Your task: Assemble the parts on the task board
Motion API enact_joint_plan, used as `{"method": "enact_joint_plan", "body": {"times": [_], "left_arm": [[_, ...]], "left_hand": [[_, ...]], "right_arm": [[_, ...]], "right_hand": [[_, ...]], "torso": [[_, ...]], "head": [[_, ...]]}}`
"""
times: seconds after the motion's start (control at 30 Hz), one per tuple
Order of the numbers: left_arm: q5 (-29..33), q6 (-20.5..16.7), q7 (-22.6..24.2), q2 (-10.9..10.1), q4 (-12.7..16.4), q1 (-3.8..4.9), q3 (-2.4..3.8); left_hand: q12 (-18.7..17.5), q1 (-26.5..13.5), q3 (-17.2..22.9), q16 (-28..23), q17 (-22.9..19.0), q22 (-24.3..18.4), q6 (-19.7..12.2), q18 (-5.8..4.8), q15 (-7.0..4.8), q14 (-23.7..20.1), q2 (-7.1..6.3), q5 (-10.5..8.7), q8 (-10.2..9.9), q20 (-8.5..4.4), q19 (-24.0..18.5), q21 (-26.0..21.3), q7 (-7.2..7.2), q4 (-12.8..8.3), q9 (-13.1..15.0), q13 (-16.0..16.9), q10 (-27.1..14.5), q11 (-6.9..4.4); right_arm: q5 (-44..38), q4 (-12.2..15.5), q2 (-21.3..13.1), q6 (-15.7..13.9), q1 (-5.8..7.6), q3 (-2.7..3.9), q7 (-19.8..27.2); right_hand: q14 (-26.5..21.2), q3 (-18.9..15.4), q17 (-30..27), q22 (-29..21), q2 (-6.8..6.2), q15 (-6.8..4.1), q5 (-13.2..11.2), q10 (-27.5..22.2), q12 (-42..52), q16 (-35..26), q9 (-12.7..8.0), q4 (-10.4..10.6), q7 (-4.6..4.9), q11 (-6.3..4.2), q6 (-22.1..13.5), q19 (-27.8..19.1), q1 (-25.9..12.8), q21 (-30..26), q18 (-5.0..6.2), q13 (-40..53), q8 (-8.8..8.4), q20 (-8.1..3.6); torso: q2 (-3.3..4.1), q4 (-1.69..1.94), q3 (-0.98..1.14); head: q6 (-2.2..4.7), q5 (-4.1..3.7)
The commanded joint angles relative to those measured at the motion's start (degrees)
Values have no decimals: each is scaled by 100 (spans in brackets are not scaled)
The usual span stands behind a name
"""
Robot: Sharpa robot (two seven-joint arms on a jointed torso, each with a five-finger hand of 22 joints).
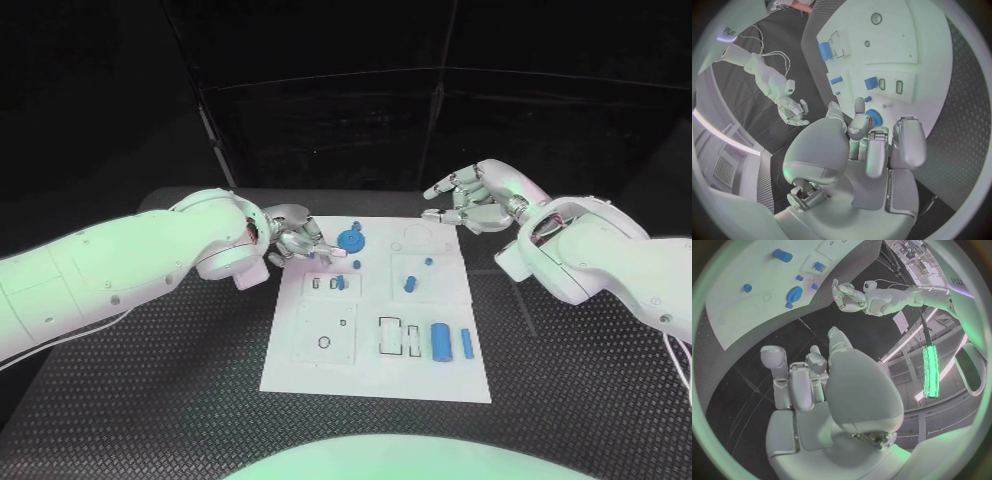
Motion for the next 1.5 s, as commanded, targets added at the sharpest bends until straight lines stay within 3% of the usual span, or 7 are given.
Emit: {"method": "enact_joint_plan", "body": {"times": [0.03,0.1,0.37,0.73,0.97,1.5], "left_arm": [[-863,431,-637,146,-121,54,-10],[-918,452,-670,249,-213,99,-40],[-998,566,-739,613,-564,298,-275],[-1008,802,-779,969,-902,392,-529],[-998,920,-796,1142,-1030,404,-605],[-987,1050,-805,1295,-1078,407,-638]], "left_hand": [[61,-70,-52,17,1505,82,-56,-111,-41,615,6,-38,51,3,47,52,1,4,76,62,35,-23],[83,-80,-61,17,1505,110,-67,-115,-41,615,6,-37,69,3,56,68,1,5,103,87,44,-26],[131,-109,-86,17,1505,197,-113,-129,-43,615,12,-38,126,1,83,119,-2,6,194,142,54,-28],[131,-116,-94,17,1505,210,-140,-130,-43,615,18,-37,144,1,83,127,0,5,231,142,45,-27],[122,-124,-100,17,1505,218,-182,-130,-39,615,30,-38,156,3,79,133,7,7,269,135,26,-21],[128,-110,-99,17,1505,224,-209,-130,-35,615,49,-36,180,7,73,137,9,-4,314,145,16,-18]], "right_arm": [[-67,-24,31,99,16,6,-275],[-160,-40,48,98,18,6,-331],[-384,-64,107,109,20,6,-463],[-426,-101,170,129,20,6,-522],[-429,-117,191,130,20,6,-528],[-494,-188,251,140,20,6,-530]], "right_hand": [[204,-38,-20,-29,44,-44,156,-23,-20,-46,-5,-29,-9,-21,-51,-13,-1,-42,69,-28,26,-34],[204,-41,-24,-34,46,-45,165,-24,-23,-49,-5,-30,-10,-21,-52,-13,0,-45,70,-32,27,-34],[202,-53,-45,-45,52,-46,207,-19,-21,-67,-5,-30,-12,-23,-52,-10,1,-56,70,-35,36,-37],[198,-75,-76,-85,60,-49,259,-18,-28,-92,-4,-20,-15,-26,-47,-22,-11,-84,76,-48,52,-40],[195,-82,-92,-108,62,-50,273,-19,-31,-104,-4,-16,-15,-27,-46,-32,-16,-98,80,-55,56,-41],[194,-98,-102,-129,66,-52,308,-23,-38,-116,-4,-5,-17,-28,-45,-36,-30,-115,83,-66,66,-42]], "torso": [[-56,19,11],[-63,18,14],[-51,19,13],[-38,14,10],[-36,12,8],[-36,20,11]], "head": [[-53,8],[-72,11],[-104,25],[-148,42],[-182,39],[-210,24]]}}
